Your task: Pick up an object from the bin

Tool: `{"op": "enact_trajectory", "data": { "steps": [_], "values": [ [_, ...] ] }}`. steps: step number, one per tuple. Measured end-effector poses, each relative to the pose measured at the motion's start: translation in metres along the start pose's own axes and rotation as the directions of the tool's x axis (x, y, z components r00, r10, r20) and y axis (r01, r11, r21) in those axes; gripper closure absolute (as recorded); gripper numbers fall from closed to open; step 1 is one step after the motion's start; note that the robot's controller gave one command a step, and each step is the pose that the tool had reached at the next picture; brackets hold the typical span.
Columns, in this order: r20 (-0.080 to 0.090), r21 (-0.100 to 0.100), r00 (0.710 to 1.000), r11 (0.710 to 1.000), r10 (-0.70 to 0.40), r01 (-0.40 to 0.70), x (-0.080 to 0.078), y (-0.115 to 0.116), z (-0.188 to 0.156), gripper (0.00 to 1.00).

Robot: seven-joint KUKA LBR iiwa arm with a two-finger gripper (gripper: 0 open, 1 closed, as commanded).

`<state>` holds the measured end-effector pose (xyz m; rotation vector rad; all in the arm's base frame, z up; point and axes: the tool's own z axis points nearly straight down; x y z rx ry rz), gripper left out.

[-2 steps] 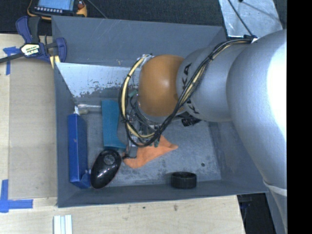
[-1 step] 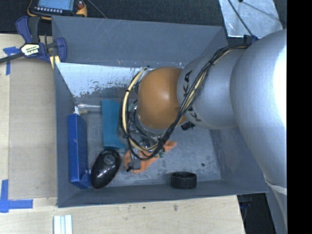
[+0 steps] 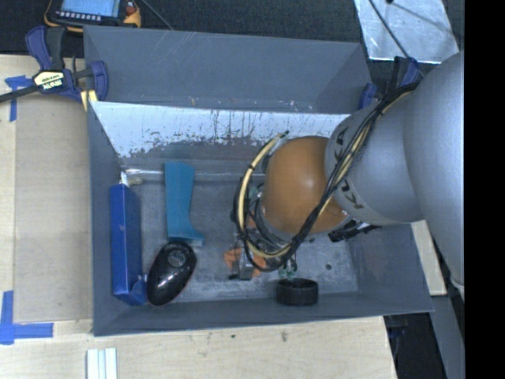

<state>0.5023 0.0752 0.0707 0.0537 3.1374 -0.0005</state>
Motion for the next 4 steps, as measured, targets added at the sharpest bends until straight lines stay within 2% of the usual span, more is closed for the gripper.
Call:
{"op": "enact_trajectory", "data": {
  "steps": [1, 2, 3, 4],
  "values": [
    [0.0, 0.0, 1.0, 1.0, 0.001, -0.001, 0.0, 0.0, 0.0, 1.0],
    [-0.006, 0.0, 1.0, 1.0, -0.009, 0.009, 0.005, -0.015, -0.042, 1.0],
    [0.001, 0.0, 1.0, 1.0, -0.013, 0.013, -0.005, 0.035, -0.044, 1.0],
    [-0.001, -0.005, 0.999, 0.999, -0.041, 0.041, -0.009, 0.018, -0.053, 1.0]
  ]
}}
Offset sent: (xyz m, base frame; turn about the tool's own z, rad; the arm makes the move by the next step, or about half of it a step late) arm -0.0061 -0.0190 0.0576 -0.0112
